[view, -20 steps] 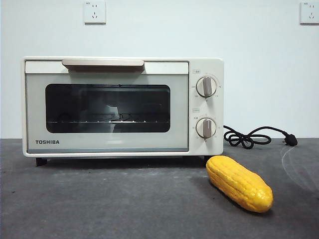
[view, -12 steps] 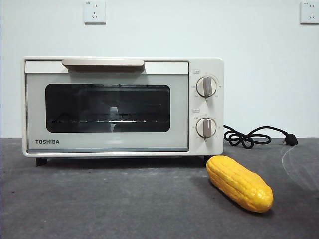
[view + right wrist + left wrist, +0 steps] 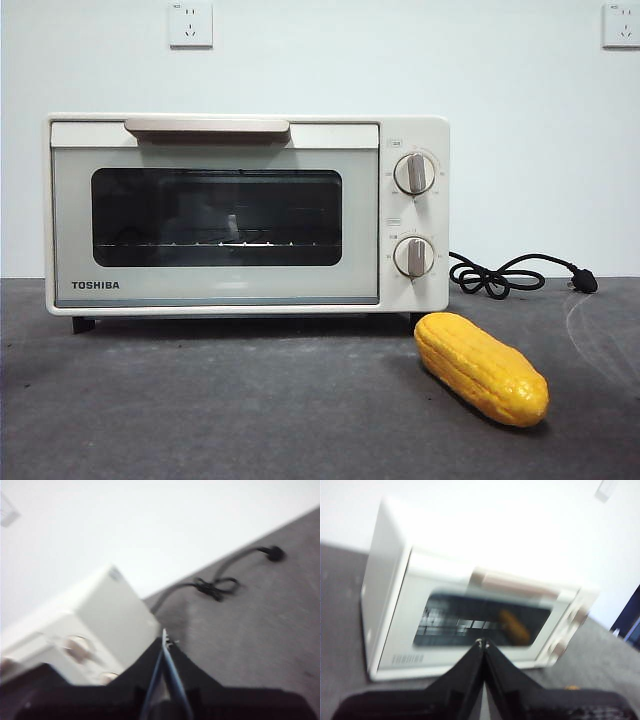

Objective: Take the corn from the table,put the corn in the oven

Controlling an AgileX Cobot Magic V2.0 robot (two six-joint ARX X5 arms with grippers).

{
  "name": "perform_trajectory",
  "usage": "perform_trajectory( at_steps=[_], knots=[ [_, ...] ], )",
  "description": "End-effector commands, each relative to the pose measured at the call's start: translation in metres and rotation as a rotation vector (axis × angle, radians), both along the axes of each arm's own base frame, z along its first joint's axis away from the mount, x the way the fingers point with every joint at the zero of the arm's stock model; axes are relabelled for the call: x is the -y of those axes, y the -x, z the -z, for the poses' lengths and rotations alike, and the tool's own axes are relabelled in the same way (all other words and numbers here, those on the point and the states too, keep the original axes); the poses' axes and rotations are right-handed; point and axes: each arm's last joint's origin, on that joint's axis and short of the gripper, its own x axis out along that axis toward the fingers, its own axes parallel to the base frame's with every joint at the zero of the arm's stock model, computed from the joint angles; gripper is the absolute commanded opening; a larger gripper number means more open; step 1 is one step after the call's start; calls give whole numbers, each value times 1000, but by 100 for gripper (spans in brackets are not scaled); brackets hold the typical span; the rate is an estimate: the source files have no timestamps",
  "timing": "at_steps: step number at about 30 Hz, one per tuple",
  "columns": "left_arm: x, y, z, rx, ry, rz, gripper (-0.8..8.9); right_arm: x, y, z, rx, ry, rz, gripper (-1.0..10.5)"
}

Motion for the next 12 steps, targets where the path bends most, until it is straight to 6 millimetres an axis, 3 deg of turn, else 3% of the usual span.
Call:
perform_trajectory(
  at_steps=[1, 6, 12],
  knots=[
    [0, 2, -21, 31, 13, 14, -5, -1, 4, -20, 34, -31, -51, 1],
    [3, -3, -58, 11, 18, 97, -5, -6, 5, -57, 44, -21, -216, 1],
    [9, -29, -90, -203, -35, 285, -5, -12, -6, -107, -47, 24, -442, 1]
  ],
)
